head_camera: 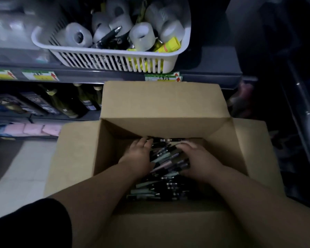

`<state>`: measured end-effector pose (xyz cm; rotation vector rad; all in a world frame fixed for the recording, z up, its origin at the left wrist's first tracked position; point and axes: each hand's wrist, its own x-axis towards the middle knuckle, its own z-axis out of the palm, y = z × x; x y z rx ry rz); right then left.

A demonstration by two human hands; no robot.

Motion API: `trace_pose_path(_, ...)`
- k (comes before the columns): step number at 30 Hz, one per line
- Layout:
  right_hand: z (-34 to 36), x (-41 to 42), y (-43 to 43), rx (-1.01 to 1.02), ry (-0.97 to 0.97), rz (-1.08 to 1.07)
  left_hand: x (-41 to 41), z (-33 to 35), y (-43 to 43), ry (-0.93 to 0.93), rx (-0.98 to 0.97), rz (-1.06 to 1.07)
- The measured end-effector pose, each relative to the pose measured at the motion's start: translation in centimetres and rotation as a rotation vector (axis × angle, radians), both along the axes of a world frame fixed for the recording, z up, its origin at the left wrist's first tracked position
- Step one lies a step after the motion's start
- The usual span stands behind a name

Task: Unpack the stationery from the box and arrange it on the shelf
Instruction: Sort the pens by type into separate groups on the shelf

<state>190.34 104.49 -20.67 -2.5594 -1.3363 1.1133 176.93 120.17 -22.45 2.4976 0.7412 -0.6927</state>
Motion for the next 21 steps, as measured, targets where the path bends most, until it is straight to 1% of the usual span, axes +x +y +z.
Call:
trace_pose_path(3,-1.3,0.5,0.9,-0.024,0.006,0.042,0.6,-1.0,-0.1,0.021,-0.01,-0.059)
trace_pose_path(7,-2.5,0.4,0.7,-0.048,-0.022,0.059,0.4,-2.0,-0.4,0.035,-0.018,-0.044)
trace_pose_path(11,-3.0,0.6,0.8,-0.023,0.001,0.001,0.4,-2.1,-0.7,0.065,-0.017,-0.009)
trace_pose_path(14,-2.8,0.7,0.8,-0.026,0.01,-0.067,0.7,-2.1,-0.8,0.119,-0.067,0.006)
trace_pose_path(16,-2.4,0.6,0.8,-0.024,0.023,-0.172,0.8,-1.9,-0.8,0.128,-0.074,0.021)
trace_pose_path(18,-1.7,0.4,0.9,-0.045,0.084,-0.36,0.8,-1.9,-0.8,0.138,-0.073,0.034)
trace_pose_path(19,-1.3,0.3,1.1,-0.079,0.174,-0.481,0.7,-1.8,-0.7,0.149,-0.075,0.036)
trace_pose_path(21,-0.7,-0.1,1.3,-0.139,0.471,-0.788,0.6,-1.7,-0.7,0.177,-0.072,0.033)
